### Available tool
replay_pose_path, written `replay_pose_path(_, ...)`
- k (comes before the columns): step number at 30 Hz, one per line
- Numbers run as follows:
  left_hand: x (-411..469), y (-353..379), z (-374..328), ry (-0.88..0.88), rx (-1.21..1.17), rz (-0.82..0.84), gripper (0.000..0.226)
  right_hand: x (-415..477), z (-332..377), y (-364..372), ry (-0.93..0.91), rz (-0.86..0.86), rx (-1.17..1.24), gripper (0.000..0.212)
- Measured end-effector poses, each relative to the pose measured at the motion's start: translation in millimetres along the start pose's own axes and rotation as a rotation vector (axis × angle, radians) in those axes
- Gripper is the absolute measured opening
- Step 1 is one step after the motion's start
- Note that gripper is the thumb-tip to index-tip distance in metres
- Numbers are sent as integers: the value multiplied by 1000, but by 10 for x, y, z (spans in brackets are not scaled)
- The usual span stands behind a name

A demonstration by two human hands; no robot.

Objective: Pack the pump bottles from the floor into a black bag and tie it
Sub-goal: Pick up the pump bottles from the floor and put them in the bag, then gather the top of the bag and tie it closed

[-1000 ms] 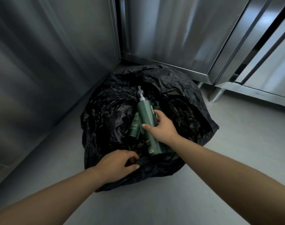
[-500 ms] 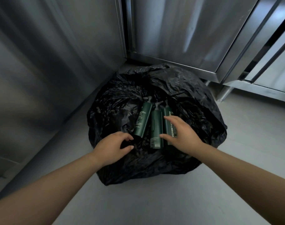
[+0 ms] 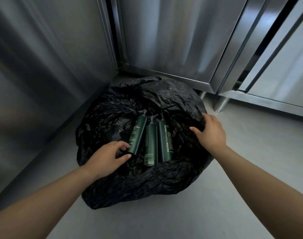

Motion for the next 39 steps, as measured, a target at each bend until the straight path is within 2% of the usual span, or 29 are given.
replay_pose_path(4, 152, -5, -218, 22, 18, 29, 34, 204, -164, -34, 18, -4, 230, 23)
replay_pose_path(7, 312, -59, -433, 47, 47, 33, 31, 313, -162, -56, -52, 24, 380, 8)
replay_pose_path(12, 509, -159, -768, 6, -7, 78, 25, 342, -198, -68, -32, 113, 595, 8)
replay_pose_path(16, 615, -131, -837, 6, 11, 96, 30, 323, -154, -57, 77, 110, 759, 11)
replay_pose_path(19, 739, -49, -790, 2, -26, 81, 30, 327, -28, -96, 45, 130, 788, 13)
replay_pose_path(23, 965, -7, -818, 9, -188, -6, 27, 361, 105, -243, 52, 101, 848, 15)
replay_pose_path(30, 1337, -181, -954, 131, -389, -98, 28, 385, 527, -524, 13, 57, 830, 17)
replay_pose_path(32, 1371, -130, -894, 74, -466, -113, 33, 356, 569, -582, 28, 25, 832, 16)
replay_pose_path(36, 1350, 201, -902, -124, -736, 22, 53, 237, 490, -575, 94, 3, 889, 14)
replay_pose_path(39, 1386, 355, -1031, -192, -935, 75, 56, 182, 390, -580, 125, -7, 891, 13)
Point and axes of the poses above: each hand's wrist, its own x-axis towards the middle knuckle, its own y-axis out of the palm, z = x × y, the point moved 4 cm from there along x, towards the middle knuckle, and after that the axes turned 11 degrees about y, right-handed, at the moved point
